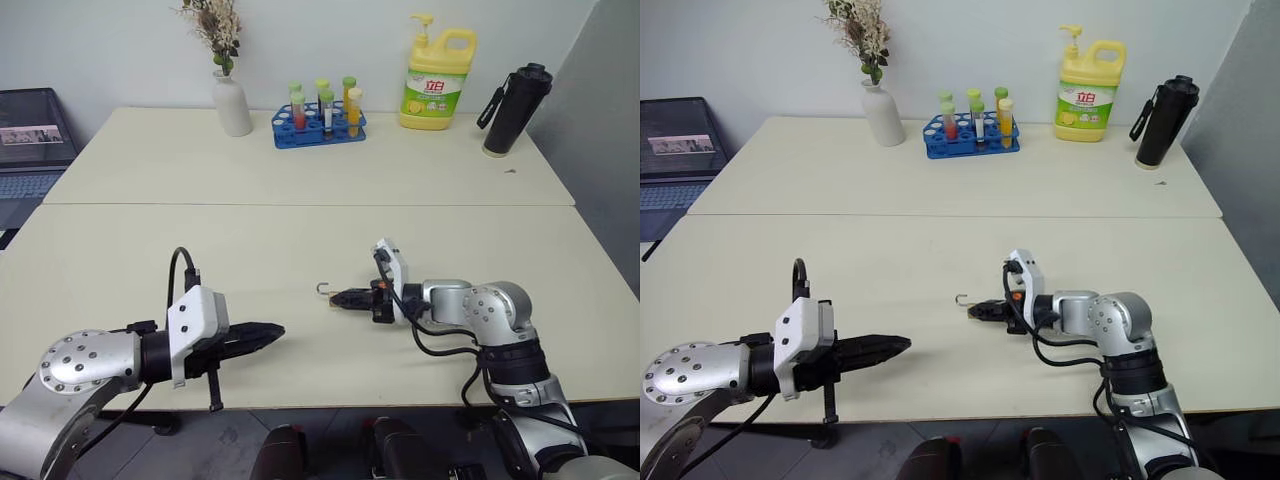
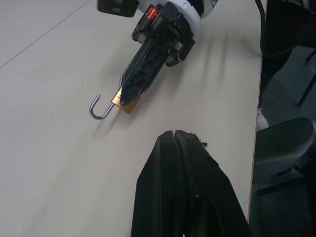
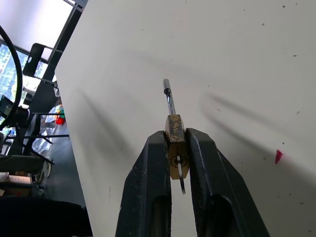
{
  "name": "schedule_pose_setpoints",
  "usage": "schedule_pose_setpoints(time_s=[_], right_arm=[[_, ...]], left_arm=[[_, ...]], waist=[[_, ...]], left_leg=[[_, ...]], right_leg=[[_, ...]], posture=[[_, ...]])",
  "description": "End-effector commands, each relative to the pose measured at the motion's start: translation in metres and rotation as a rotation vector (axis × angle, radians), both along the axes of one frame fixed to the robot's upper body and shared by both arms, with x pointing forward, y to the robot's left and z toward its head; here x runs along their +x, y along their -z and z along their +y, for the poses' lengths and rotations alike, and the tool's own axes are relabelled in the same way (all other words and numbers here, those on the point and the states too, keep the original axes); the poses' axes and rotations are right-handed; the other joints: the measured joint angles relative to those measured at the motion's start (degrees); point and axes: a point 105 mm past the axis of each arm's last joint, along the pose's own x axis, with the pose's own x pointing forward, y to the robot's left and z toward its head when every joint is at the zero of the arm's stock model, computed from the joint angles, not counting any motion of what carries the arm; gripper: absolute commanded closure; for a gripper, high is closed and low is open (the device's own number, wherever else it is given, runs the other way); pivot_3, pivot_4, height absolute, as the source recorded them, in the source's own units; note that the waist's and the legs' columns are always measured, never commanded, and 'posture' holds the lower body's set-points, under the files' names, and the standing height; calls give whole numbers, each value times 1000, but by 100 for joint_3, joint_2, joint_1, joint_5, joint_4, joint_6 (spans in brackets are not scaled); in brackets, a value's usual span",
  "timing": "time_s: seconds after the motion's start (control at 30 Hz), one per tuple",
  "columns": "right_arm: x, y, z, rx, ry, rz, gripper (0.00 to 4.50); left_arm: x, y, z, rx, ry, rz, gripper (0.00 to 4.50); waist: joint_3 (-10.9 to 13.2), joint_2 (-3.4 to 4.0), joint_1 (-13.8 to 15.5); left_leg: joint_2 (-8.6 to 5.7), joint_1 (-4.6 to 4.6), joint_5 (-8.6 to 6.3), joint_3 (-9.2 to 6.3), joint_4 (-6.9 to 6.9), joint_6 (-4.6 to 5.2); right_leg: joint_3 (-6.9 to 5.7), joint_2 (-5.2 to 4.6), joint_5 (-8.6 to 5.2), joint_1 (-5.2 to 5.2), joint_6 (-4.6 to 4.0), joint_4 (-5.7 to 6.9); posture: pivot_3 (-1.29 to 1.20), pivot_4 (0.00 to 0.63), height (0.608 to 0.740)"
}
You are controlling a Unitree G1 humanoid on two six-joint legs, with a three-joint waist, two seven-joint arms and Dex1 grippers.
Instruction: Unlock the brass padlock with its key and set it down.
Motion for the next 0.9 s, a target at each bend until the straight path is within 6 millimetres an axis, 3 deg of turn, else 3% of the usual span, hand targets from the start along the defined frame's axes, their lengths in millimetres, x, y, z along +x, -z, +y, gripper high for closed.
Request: schedule_pose_setpoints(time_s=[0.03, 0.37, 0.67, 0.77, 0.9], right_arm=[[0, 2, 0, 6, 21, 9, 4351], [2, 16, -4, -21, 72, 46, 4351], [5, 13, -15, -21, 107, 35, 1142], [3, 8, -27, -30, 118, 16, 37], [0, -5, -51, -105, 82, -144, 37]], left_arm=[[0, -5, 1, 11, 8, -48, 4500], [1, -2, -3, 8, 26, -53, 4500], [2, 0, -6, 2, 44, -56, 4500], [2, 0, -6, 1, 43, -62, 4500], [6, -2, -4, -7, 13, -84, 4500]], waist=[[0, 0, 0], [-1, -1, -2], [-1, -1, 3], [-1, -1, 9], [-1, -1, 48]], left_leg=[[0, 0, 0, -1, 0, 0], [0, 1, 0, 0, -1, 0], [-1, 2, 0, -1, 0, 0], [-2, 3, 0, -2, 1, 0], [-15, 0, 0, -3, 2, 0]], right_leg=[[0, 0, 0, 0, 0, 0], [0, 0, 0, 1, 0, 0], [0, -1, 0, 3, 1, 0], [-1, -1, 1, 4, 1, 0], [-3, -10, 0, 6, 3, -4]], posture=[[0, 150, 740], [0, 150, 740], [0, 150, 740], [0, 150, 740], [0, 150, 740]])
